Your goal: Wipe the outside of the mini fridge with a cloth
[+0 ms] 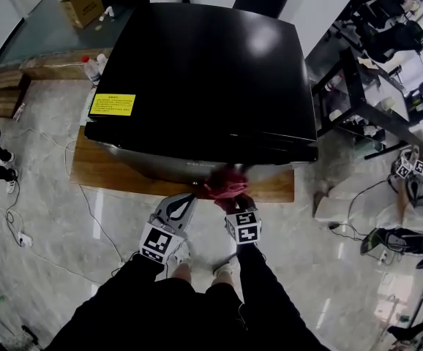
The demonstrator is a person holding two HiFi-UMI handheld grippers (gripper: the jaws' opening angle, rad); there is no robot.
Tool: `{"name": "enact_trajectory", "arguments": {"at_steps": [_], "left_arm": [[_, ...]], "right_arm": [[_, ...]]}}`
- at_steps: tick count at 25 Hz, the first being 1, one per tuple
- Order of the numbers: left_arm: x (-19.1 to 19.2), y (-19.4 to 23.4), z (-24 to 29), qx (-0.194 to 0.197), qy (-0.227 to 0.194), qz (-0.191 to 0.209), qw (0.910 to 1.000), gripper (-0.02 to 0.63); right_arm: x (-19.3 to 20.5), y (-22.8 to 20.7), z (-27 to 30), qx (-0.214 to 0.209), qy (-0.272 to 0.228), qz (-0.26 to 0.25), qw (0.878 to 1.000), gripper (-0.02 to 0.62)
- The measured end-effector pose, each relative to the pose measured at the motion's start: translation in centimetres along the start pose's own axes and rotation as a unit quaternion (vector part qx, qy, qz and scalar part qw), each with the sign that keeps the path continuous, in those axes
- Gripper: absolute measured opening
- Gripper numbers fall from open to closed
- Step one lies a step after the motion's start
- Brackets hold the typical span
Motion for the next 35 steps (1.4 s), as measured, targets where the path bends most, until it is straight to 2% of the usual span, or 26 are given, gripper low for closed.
{"name": "enact_trajectory", "arguments": {"at_steps": [5, 10, 14, 18, 23, 30, 35], "left_arm": [[-3.0, 0.1, -4.2, -0.005, -0.028, 0.0, 0.9996, 0.006], [-7.2, 0.4, -8.6, -0.024, -0.065, 0.007, 0.9976, 0.006], [-10.1, 1.3, -12.4, -0.05, -0.094, 0.02, 0.9942, 0.006], [-11.8, 2.7, -15.2, -0.076, -0.109, 0.034, 0.9906, 0.006], [-12.5, 4.2, -17.0, -0.095, -0.116, 0.039, 0.9879, 0.006], [-12.5, 5.9, -16.7, -0.097, -0.119, 0.03, 0.9877, 0.006], [-11.8, 6.9, -15.7, -0.094, -0.112, 0.024, 0.989, 0.006]], "right_arm": [[-6.3, 5.0, -7.8, -0.011, -0.092, -0.018, 0.996, 0.071], [-14.4, 9.8, -13.9, -0.038, -0.195, -0.04, 0.979, 0.071], [-19.6, 13.2, -15.7, -0.066, -0.246, -0.046, 0.966, 0.072], [-22.5, 15.4, -14.6, -0.079, -0.262, -0.042, 0.961, 0.072], [-24.3, 17.0, -11.7, -0.087, -0.259, -0.025, 0.962, 0.072], [-25.2, 16.8, -9.8, -0.082, -0.247, -0.026, 0.965, 0.072], [-24.3, 17.0, -8.5, -0.074, -0.241, -0.038, 0.967, 0.069]]}}
Point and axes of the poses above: the fingertips, and each gripper's own axes: z forward along the fingers, y to its left, x out of its underside, the point moved 9 cm from there along -z, backward along the fingers, and after that the axes turned 5 degrees about -z, right-handed, at the moved point
